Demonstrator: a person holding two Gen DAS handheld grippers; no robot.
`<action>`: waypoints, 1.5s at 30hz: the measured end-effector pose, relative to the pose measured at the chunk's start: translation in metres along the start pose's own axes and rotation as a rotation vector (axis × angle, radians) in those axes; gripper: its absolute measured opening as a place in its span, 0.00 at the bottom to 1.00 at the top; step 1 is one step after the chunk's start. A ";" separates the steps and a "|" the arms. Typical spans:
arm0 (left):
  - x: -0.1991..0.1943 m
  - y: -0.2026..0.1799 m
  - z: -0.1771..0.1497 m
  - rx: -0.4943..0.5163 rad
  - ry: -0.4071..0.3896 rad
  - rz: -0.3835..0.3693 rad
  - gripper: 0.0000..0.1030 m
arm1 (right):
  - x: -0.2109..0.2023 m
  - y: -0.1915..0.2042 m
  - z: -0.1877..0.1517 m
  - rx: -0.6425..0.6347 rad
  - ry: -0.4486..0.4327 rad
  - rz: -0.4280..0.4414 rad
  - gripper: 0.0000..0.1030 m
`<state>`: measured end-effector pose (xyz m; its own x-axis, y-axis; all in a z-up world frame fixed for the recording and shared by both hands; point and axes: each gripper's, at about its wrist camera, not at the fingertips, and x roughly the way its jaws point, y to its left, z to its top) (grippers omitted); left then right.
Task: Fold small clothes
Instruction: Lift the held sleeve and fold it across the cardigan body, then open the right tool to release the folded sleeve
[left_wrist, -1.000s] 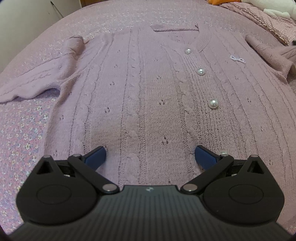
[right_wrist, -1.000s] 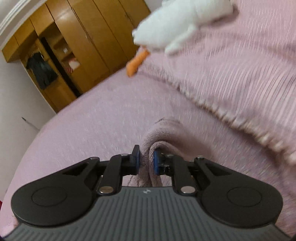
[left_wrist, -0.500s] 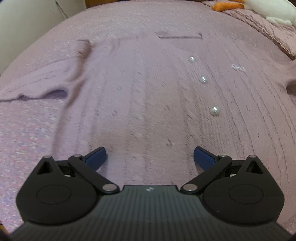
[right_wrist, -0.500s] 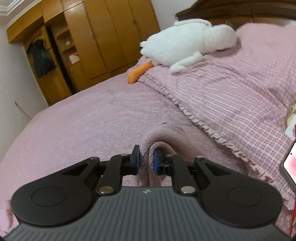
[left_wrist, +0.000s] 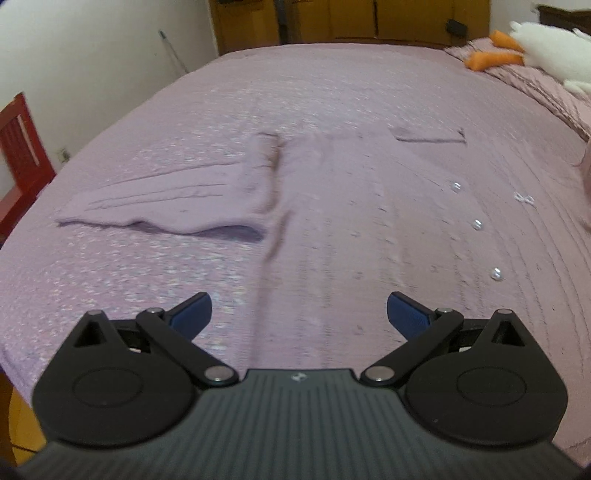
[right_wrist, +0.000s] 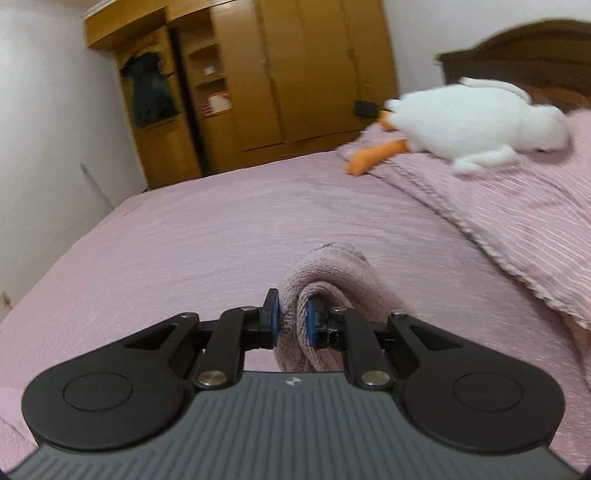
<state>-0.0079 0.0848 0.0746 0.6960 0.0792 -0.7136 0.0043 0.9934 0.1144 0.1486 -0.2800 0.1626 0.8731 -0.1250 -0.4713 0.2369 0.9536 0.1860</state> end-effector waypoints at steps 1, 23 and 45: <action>-0.002 0.006 0.000 -0.011 -0.007 0.003 1.00 | 0.005 0.018 -0.005 -0.016 0.010 0.010 0.15; 0.007 0.050 -0.014 -0.040 -0.026 0.028 1.00 | 0.100 0.170 -0.153 -0.154 0.327 0.260 0.57; 0.036 -0.068 0.057 0.101 -0.078 -0.178 1.00 | 0.006 -0.049 -0.175 -0.084 0.150 -0.044 0.60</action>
<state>0.0581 0.0158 0.0805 0.7311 -0.1068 -0.6739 0.2009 0.9776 0.0631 0.0673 -0.2792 -0.0004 0.7876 -0.1309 -0.6021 0.2319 0.9683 0.0929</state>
